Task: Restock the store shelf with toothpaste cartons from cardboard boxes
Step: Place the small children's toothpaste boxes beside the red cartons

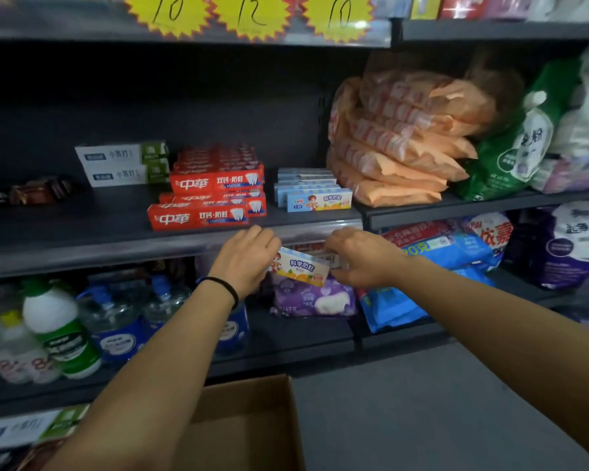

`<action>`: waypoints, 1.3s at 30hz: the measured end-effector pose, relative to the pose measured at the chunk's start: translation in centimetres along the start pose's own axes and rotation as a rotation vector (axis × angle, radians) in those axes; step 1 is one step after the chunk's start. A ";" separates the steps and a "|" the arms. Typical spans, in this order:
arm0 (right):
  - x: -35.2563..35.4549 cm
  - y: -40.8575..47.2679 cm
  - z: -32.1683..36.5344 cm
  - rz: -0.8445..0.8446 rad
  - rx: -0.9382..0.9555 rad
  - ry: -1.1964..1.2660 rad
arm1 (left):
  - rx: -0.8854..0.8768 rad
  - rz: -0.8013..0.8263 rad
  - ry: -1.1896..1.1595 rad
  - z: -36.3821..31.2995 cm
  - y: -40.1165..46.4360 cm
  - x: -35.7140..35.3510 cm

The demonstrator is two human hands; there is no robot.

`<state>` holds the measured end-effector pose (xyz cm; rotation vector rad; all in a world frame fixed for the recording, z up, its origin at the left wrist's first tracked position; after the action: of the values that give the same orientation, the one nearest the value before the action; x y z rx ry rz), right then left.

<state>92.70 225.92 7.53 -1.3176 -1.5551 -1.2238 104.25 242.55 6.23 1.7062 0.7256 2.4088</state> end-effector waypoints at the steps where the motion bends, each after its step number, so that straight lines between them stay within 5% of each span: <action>1: 0.4 0.5 -0.8 -0.002 -0.011 0.008 | 0.001 -0.022 0.001 0.1 0.8 0.1; 17: 1.2 6.8 -7.4 0.037 -0.057 -0.006 | 0.063 -0.148 -0.014 2.1 9.0 -0.5; 30: 1.2 8.5 -10.2 0.002 -0.113 0.010 | 0.053 -0.020 -0.185 4.2 10.8 -0.5; 39: 1.8 10.1 -12.6 0.000 -0.170 0.024 | 0.235 0.047 -0.364 6.0 13.0 0.0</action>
<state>101.75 214.37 14.56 -1.4044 -1.4598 -1.3918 112.20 232.97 13.42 2.1922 0.9454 2.0146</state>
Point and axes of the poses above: each hand's wrist, its own y-axis towards the middle knuckle, its own x-axis out of the back of the hand, z = x × y, the point moved 3 cm from there along y, towards the middle knuckle, and after that the axes turned 12 degrees about -y, right-handed, at the moved point
